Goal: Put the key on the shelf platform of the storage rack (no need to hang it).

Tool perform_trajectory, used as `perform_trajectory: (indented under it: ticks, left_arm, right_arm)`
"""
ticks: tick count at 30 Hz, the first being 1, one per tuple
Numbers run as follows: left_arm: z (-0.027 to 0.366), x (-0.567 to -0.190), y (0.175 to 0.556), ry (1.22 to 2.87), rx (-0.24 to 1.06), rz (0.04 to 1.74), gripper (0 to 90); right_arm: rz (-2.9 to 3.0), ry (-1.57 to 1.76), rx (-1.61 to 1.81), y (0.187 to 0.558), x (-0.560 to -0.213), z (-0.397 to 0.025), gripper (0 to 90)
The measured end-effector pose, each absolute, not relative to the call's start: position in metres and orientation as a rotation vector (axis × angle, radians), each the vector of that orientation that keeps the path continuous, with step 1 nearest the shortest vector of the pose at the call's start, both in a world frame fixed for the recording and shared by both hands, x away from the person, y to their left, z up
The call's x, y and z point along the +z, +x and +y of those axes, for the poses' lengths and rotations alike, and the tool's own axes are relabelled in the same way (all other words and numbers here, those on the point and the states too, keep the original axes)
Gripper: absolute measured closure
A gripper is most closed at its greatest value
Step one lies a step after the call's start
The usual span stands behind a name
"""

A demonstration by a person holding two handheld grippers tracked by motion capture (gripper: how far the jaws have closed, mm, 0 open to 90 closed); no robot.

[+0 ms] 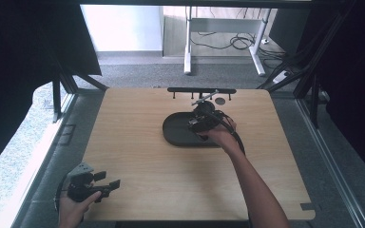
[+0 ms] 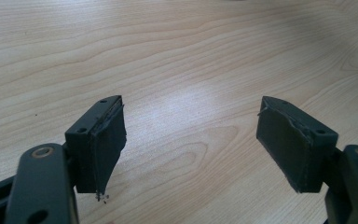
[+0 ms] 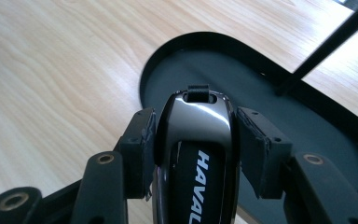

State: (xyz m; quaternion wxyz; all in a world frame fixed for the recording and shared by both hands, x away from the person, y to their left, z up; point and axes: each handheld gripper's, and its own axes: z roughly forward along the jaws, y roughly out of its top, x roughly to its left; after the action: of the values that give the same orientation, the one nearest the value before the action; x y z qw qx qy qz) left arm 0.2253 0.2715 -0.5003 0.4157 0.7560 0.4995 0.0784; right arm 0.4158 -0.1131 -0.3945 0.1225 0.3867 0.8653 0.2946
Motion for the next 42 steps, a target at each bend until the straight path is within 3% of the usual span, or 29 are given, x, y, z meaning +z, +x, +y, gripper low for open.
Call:
perform_trajectory:
  ticks: [42]
  left_arm:
    - [0.273, -0.501, 0.225, 1.898, 0.196, 1.257, 24.1]
  right_arm:
    - [2.401, 1.265, 0.724, 0.467, -0.452, -0.117, 49.8]
